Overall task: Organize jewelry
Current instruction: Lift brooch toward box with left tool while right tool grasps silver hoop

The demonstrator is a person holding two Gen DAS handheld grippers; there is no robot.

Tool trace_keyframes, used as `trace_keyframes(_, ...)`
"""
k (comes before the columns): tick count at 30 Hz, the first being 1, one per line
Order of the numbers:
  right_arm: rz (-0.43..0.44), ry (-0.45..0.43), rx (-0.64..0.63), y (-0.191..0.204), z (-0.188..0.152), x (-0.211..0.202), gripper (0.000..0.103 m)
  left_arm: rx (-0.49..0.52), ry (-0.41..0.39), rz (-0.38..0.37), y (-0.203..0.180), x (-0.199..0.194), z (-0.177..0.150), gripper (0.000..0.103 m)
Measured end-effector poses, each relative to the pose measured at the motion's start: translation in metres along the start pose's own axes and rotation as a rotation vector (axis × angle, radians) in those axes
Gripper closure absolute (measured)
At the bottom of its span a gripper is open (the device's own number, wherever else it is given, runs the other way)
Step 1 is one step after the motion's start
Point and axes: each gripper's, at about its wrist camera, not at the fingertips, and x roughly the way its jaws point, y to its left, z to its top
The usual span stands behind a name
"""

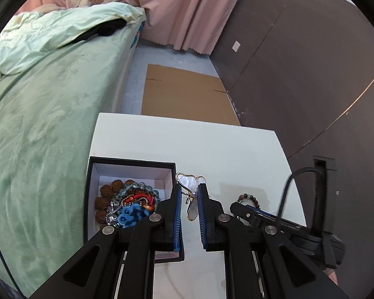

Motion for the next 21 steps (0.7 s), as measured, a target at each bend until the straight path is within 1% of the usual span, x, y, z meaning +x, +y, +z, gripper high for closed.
trace_keyframes(2, -0.015, -0.012, 0.009, 0.0, 0.001, 0.002, 0.077, -0.004, -0.004, -0.003, 0.001, -0.001, 0.001, 0.09)
trace_keyframes(4, -0.024, -0.019, 0.027, -0.003, 0.002, 0.002, 0.088, -0.005, -0.005, -0.007, 0.001, -0.001, 0.001, 0.09)
trace_keyframes(7, -0.01, -0.027, 0.064, -0.009, 0.001, -0.002, 0.095, -0.005, -0.005, -0.008, 0.002, -0.002, 0.002, 0.09)
trace_keyframes(9, 0.001, -0.046, 0.065, -0.009, 0.0, -0.009, 0.097, -0.004, -0.004, -0.009, 0.001, -0.002, 0.002, 0.09)
trace_keyframes(13, 0.034, -0.065, 0.067, -0.011, -0.001, -0.021, 0.097, -0.004, -0.005, -0.009, 0.001, -0.002, 0.002, 0.09)
trace_keyframes(18, 0.099, -0.079, 0.089, -0.017, -0.002, -0.03, 0.101, -0.004, -0.008, -0.004, 0.001, -0.004, 0.003, 0.09)
trace_keyframes(21, 0.067, -0.102, 0.051, -0.008, 0.002, -0.033, 0.101, -0.008, -0.015, 0.004, 0.001, -0.006, 0.004, 0.09)
